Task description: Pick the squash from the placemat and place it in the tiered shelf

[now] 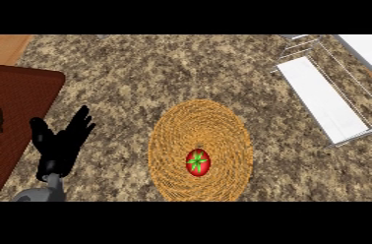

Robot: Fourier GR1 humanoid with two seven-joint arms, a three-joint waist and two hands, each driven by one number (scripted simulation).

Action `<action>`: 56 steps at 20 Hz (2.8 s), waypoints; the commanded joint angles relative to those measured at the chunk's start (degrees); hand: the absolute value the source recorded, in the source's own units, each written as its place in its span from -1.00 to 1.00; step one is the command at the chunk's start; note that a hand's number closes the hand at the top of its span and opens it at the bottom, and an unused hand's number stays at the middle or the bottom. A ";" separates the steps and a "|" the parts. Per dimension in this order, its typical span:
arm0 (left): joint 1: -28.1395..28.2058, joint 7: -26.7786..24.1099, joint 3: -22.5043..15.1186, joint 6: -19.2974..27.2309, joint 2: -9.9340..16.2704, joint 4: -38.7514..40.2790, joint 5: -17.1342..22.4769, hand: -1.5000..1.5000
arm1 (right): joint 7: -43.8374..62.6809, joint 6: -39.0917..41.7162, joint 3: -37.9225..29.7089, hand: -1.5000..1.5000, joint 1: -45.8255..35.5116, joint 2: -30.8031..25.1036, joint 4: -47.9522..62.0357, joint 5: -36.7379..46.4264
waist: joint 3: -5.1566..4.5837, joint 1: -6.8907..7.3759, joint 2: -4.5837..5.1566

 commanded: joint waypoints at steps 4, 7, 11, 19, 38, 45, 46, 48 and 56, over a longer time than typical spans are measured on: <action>-2.61 2.24 -0.66 2.32 -2.26 3.75 -1.79 0.00 | 1.72 1.10 -1.00 1.00 6.38 -0.99 -5.00 -0.46 | -0.37 -0.10 0.40; 0.17 -0.43 -0.77 0.74 -2.29 3.76 -2.04 0.00 | 0.73 2.05 -1.55 1.00 7.09 -1.40 -8.47 -1.70 | -0.38 0.00 0.32; 2.49 1.61 -0.58 0.14 -1.47 -0.26 -1.65 0.00 | -1.62 1.98 -2.17 1.00 7.17 -2.98 -6.12 -2.38 | -0.36 0.55 0.34; -0.60 3.83 0.34 -0.35 -1.35 0.79 -1.06 0.00 | 1.93 0.86 -3.08 1.00 7.13 -2.37 -9.02 -1.84 | -0.36 0.43 0.38; -1.64 1.65 -0.86 0.92 -3.89 3.47 -3.56 0.00 | 2.20 -23.41 -13.50 -1.00 7.73 0.16 -26.22 1.53 | -0.38 -0.33 0.39; 2.78 -0.95 1.96 -2.34 -1.71 2.97 -1.27 0.00 | 6.93 -18.62 -15.18 -1.00 12.74 0.26 -41.02 12.08 | -0.43 -0.53 0.07; 0.88 -0.04 3.20 -3.32 0.51 3.66 -0.92 0.00 | 7.19 -15.51 -17.28 -1.00 10.73 -2.44 -42.55 12.28 | -0.45 -1.22 -0.09; 0.50 0.59 1.78 -0.63 -2.24 3.59 -2.20 0.00 | 7.10 -12.18 -18.03 -1.00 12.39 -1.26 -48.51 12.65 | -0.41 -1.39 -0.11; 1.33 1.71 2.37 -0.90 -1.51 1.76 -2.09 0.00 | 5.21 6.04 -21.56 -1.00 16.96 2.86 -73.74 6.57 | -0.38 -1.57 -0.34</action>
